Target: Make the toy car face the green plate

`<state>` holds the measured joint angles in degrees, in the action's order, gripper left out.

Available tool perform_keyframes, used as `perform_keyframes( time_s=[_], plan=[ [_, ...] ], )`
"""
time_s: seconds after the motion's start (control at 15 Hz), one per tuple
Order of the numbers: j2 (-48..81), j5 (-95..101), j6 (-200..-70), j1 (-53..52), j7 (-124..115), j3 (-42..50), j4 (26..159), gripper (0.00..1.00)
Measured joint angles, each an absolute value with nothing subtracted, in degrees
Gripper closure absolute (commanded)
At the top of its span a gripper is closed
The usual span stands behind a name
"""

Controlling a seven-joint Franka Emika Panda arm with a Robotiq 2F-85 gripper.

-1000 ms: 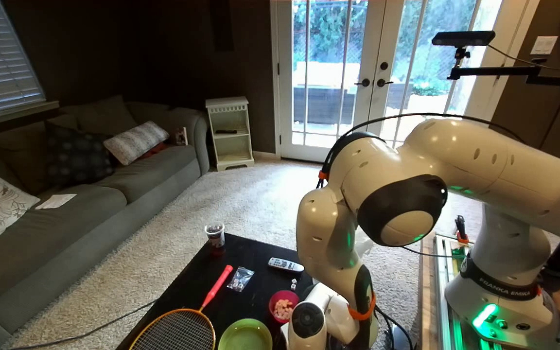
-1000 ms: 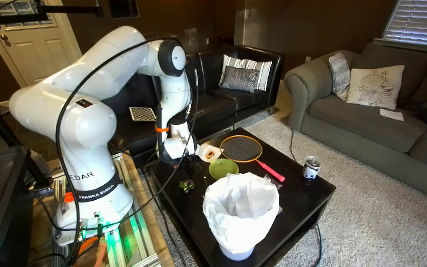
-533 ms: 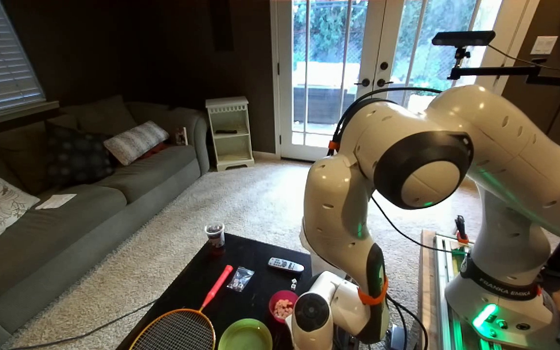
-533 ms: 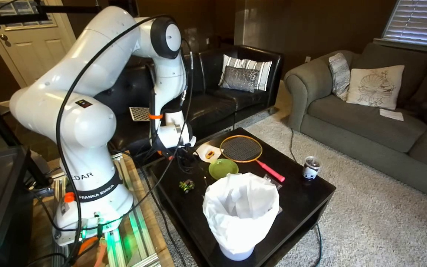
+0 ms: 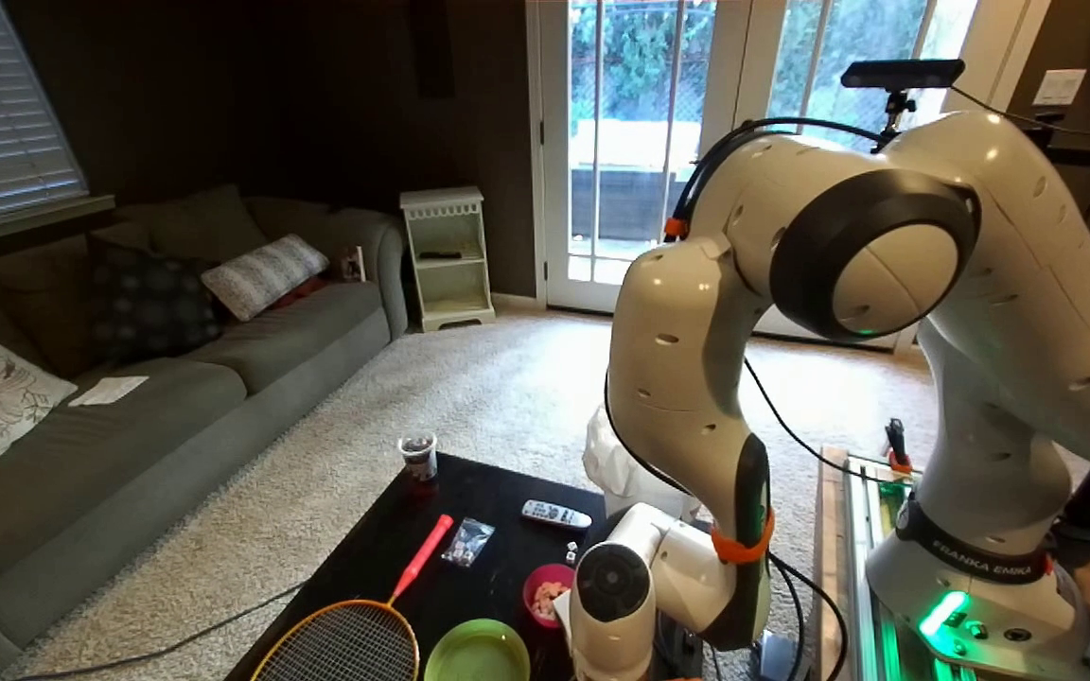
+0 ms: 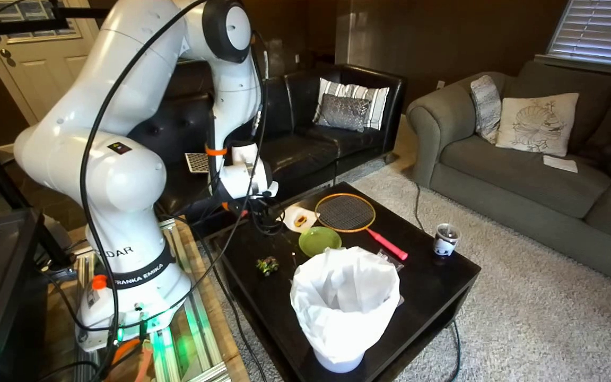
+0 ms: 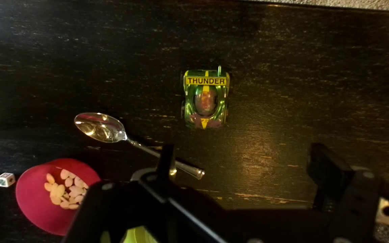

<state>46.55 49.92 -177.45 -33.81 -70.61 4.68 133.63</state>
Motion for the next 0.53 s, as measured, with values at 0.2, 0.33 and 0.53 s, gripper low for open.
perform_keyframes(
  time_s=[0.2,0.33,0.53],
  plan=[
    [44.4,49.9,-176.4,-33.9,-70.2,4.5,134.9,0.00],
    [44.0,49.9,-176.2,-33.9,-70.1,4.5,135.1,0.00],
    [44.0,49.9,-176.1,-33.9,-70.0,4.5,135.2,0.00]
  ],
)
